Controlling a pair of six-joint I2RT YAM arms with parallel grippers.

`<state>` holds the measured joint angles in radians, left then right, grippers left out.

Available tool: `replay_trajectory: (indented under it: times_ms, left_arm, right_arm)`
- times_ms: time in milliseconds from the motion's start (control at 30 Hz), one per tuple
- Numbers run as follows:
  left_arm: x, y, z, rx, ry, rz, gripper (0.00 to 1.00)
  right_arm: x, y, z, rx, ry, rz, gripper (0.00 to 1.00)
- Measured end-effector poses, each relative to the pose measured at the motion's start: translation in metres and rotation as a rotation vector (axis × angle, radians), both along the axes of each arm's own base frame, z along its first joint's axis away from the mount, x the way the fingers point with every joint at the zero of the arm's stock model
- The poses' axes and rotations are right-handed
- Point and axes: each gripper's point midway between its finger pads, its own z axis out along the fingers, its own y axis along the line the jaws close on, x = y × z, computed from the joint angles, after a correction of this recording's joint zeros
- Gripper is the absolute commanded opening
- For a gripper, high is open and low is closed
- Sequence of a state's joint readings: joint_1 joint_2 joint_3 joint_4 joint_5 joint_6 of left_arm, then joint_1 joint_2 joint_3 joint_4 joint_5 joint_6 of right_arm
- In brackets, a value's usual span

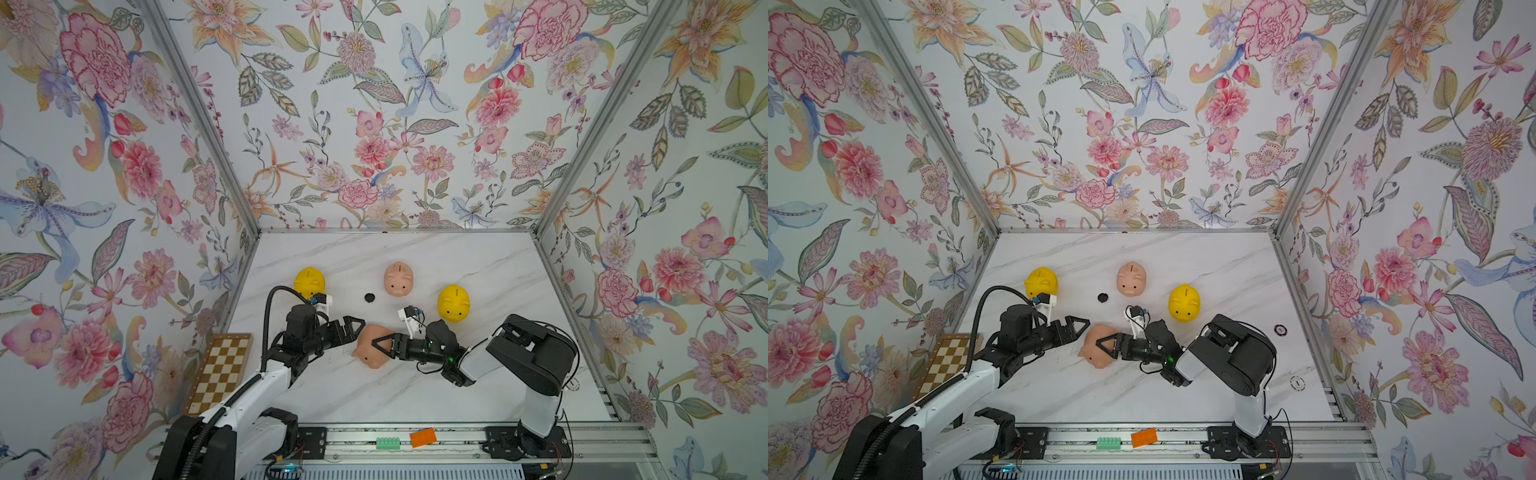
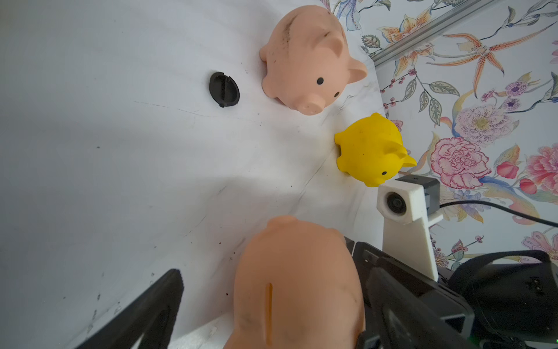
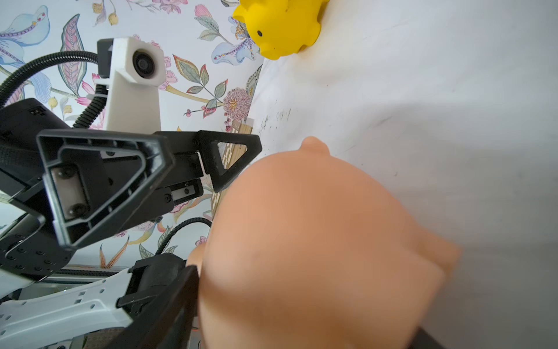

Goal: Open piggy banks
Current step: Pick up the piggy bank from the center of the board.

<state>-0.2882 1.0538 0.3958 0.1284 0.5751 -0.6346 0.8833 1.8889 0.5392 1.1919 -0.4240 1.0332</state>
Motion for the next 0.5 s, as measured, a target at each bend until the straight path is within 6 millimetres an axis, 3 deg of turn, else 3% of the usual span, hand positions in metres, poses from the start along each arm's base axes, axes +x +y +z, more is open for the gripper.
replay_trajectory:
  times_ms: [267, 500]
  left_arm:
    - [-0.004, -0.008, -0.012, -0.056, 0.025, -0.029, 0.99]
    - [-0.005, -0.017, -0.023, -0.120, 0.039, -0.048, 0.99]
  right_arm:
    - [0.023, -0.009, -0.001, 0.045, -0.016, -0.065, 0.77]
    - [0.031, -0.014, -0.001, 0.087, -0.014, -0.090, 0.77]
